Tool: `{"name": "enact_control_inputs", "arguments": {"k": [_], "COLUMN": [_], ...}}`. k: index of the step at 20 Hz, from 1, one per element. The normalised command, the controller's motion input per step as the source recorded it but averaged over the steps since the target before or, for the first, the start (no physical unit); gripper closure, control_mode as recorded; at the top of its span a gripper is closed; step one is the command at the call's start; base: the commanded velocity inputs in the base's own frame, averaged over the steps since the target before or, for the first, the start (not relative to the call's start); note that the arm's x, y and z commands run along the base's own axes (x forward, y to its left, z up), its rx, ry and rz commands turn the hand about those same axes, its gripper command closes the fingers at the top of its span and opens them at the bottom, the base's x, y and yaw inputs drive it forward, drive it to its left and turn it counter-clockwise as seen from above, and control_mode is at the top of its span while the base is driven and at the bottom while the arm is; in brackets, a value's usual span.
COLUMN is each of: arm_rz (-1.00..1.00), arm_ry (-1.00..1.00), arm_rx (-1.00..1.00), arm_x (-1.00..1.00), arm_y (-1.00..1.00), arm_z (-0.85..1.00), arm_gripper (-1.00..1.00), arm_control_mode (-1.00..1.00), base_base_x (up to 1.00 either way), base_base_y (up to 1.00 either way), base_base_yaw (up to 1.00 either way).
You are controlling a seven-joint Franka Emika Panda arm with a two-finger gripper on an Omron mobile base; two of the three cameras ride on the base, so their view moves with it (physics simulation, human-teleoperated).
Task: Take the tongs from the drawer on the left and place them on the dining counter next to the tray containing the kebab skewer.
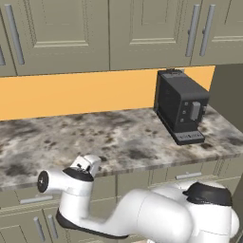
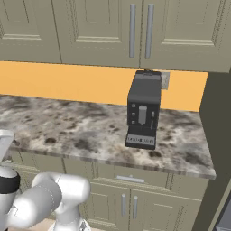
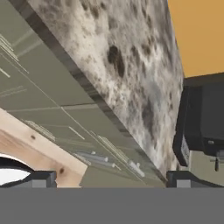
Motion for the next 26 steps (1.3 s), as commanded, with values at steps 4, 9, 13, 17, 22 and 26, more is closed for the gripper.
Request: {"name": "enact_control_inputs", "arguments": {"k": [4, 9, 13, 17, 22, 26], "arm_rz": [0.20, 0.20, 0.19, 0.19, 0.18, 0.13], "arm_ry": [-0.13, -0.10, -0.01, 0.00, 0.00, 0.00], "arm_rx": [-0.05, -0.04, -0.05, -0.08, -0.08, -0.07], "arm_x": [-0.15, -0.10, -0.03, 0.00, 0.00, 0.00], "arm_y": [0.04, 0.07, 0.19, 0.28, 0.34, 0.37], "arm_z": [-0.10, -0.17, -0.12, -0.17, -0.24, -0.30], "arm_gripper": [-1.00, -1.00, -1.00, -1.00, -1.00, -1.00], "arm_control_mode": [-1.00, -1.00, -1.00, -1.00, -1.00, -1.00], "base_base_x": [0.00, 0.00, 0.00, 0.00, 0.00, 0.00], "base_base_y": [0.00, 0.00, 0.00, 0.00, 0.00, 0.00], "base_base_yaw": [0.00, 0.00, 0.00, 0.00, 0.00, 0.00]}}
